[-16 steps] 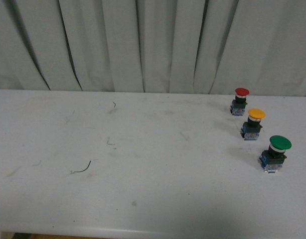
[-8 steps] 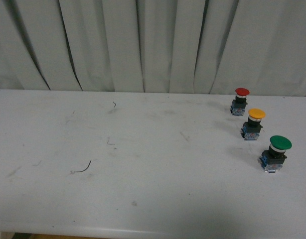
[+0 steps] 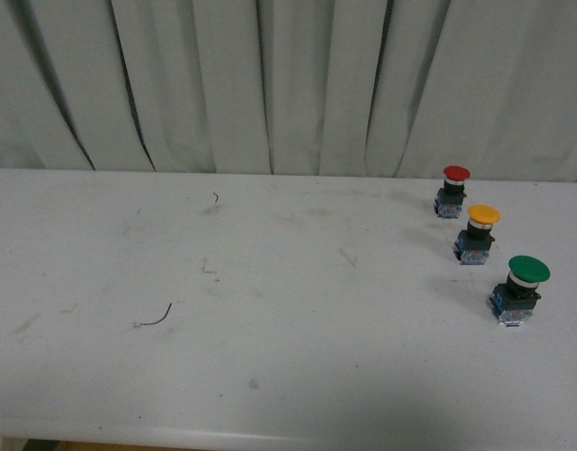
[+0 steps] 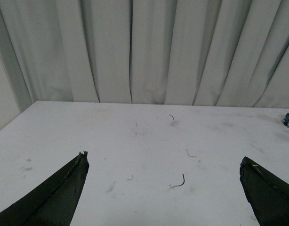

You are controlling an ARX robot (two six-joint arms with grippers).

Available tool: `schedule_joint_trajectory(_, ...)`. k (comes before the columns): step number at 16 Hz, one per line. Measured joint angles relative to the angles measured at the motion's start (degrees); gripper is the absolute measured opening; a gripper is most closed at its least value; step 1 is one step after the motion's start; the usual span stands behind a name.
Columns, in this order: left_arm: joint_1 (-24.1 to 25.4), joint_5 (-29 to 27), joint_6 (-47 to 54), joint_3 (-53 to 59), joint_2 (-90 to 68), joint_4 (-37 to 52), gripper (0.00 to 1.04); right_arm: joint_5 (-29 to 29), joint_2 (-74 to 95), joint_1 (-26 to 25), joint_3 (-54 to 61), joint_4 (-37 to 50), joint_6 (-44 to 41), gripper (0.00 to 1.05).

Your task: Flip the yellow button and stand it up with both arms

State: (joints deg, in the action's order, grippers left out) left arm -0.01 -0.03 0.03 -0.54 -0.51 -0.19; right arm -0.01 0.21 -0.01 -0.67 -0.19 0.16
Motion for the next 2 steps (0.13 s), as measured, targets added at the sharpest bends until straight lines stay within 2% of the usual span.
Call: schedule_joint_trajectory(2,0.0,-0.02,0.0,0.0,0.0,0.0,0.98,0.0,0.0,0.0,0.0,0.0,0.0,0.98)
